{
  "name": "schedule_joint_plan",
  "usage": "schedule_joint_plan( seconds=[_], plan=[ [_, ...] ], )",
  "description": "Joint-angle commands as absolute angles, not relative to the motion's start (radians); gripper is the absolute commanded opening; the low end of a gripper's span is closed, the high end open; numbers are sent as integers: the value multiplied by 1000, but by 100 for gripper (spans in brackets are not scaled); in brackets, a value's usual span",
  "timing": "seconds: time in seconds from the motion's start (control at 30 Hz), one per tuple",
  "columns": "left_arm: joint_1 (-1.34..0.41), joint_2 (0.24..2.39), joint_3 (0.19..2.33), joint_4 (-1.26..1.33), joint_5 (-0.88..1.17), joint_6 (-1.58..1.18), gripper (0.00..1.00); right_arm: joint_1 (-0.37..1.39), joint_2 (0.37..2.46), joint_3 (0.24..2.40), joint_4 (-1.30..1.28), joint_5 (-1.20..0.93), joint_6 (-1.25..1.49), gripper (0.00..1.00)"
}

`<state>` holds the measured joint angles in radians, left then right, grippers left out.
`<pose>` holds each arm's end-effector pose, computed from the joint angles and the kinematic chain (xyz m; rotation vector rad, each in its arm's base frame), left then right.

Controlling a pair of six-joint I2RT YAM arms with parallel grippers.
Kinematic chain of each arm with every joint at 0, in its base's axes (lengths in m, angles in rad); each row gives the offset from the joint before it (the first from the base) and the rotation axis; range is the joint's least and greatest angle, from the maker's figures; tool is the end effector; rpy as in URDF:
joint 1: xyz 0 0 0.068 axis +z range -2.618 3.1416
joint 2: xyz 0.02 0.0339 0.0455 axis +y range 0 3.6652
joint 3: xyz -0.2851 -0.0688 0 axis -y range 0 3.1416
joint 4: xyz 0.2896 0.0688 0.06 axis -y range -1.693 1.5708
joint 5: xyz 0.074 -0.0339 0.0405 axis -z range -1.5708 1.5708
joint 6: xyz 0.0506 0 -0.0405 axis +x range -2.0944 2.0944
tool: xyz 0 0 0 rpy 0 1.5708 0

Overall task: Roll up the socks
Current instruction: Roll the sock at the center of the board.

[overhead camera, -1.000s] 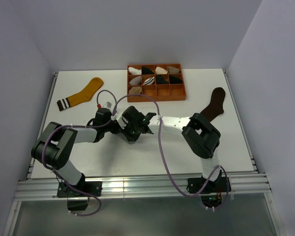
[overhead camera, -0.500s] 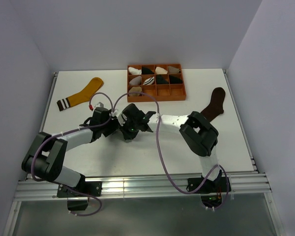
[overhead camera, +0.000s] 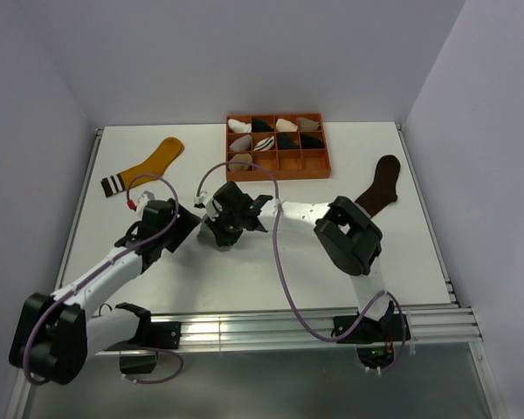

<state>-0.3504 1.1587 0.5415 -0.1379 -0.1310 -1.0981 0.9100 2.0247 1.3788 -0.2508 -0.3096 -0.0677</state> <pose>0.2532 -0.0855 0.1710 -0.9353 2.1988 -0.5665 0.2877 0.3953 0.1479 -1.3225 2.1890 0.7295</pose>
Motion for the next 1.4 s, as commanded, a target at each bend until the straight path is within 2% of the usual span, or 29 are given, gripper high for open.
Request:
schedule_joint_plan(
  seconds=[0.0,0.3,0.63,0.93,1.33,1.37],
  plan=[
    [-348,1059,476,-115,-94,-1164,80,922,2097,1388,-334,-279,-66,0],
    [-397,1019,368,-18,-87,-1198,72,925,2114,1436,-394,-279,-51,0],
    [-439,1103,336,87,-133,-1210,66,930,2123,1459,-410,-288,-38,0],
    [-439,1183,314,63,-189,-1256,52,930,2117,1454,-393,-313,-22,0],
    [-439,1339,364,12,-215,-1247,52,939,2049,1379,-307,-360,27,0],
    [-437,1347,367,11,-212,-1249,52,940,2051,1379,-304,-359,32,2]
  ],
)
